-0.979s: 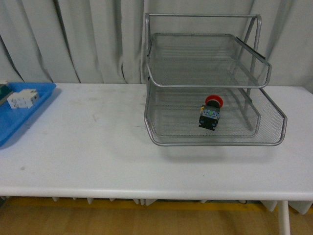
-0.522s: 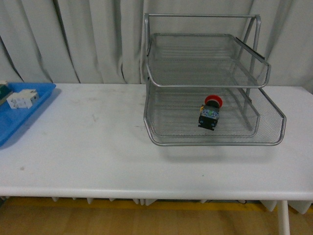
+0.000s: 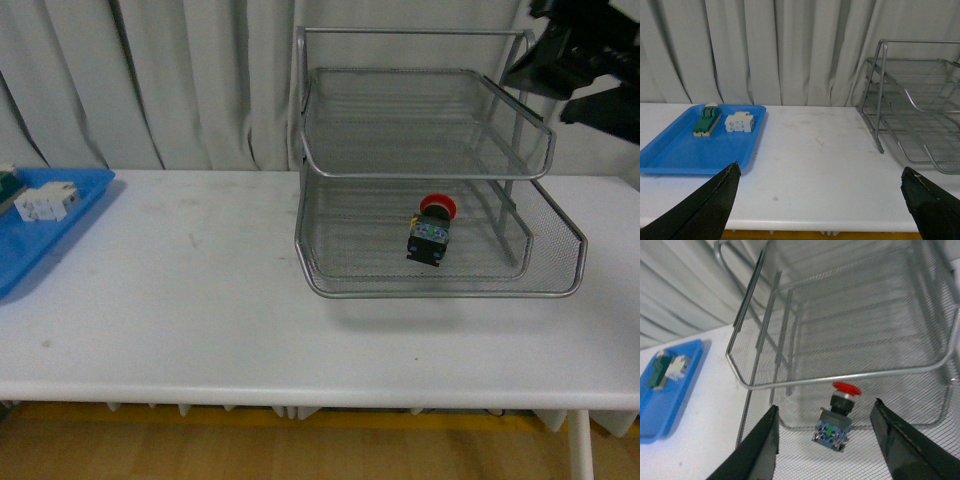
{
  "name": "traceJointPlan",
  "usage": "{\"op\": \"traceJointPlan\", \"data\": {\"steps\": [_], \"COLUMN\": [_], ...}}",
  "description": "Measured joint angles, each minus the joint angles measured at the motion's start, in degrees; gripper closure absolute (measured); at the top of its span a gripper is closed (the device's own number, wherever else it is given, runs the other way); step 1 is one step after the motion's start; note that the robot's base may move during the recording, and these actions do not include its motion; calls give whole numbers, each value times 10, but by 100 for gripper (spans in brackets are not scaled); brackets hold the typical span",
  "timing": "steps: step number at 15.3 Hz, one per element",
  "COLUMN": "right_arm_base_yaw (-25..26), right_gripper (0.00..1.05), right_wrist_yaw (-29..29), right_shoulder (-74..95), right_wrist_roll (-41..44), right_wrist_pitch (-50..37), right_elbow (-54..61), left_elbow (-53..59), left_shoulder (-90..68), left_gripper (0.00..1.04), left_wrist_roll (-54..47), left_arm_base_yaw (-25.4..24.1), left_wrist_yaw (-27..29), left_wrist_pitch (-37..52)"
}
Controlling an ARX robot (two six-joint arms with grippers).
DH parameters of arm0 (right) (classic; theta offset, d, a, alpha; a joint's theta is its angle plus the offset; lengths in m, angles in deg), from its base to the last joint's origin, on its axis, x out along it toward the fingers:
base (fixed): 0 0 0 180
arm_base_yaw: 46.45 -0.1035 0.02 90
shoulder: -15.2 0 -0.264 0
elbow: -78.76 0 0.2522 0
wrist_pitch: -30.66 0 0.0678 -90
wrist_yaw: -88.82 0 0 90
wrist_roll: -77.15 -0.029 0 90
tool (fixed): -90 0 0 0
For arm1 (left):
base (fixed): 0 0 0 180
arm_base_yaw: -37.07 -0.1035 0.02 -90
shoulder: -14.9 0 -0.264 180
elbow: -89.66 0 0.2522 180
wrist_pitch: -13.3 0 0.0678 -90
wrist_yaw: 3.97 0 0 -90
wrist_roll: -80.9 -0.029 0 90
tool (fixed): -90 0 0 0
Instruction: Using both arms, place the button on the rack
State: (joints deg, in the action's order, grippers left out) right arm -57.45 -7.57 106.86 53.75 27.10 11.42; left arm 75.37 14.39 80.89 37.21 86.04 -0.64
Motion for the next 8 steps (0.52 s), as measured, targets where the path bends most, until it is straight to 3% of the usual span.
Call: {"op": "traceJointPlan", "data": {"steps": [5, 8], "right_arm_base_yaw": [-58, -87], "right_gripper": [101, 103], "right_wrist_yaw": [-4, -10], "right_shoulder": [49, 70], "right_wrist_roll": [38, 60], "right_wrist_pitch": [73, 85], "right_elbow": [-22, -2], "left_elbow": [0, 0], "left_shoulder": [0, 0], "left_gripper": [7, 7], "left_wrist_roll": [0, 0], "left_arm_base_yaw": [0, 0], "left_wrist_yaw": [0, 0], "left_wrist_pitch": [0, 0]}}
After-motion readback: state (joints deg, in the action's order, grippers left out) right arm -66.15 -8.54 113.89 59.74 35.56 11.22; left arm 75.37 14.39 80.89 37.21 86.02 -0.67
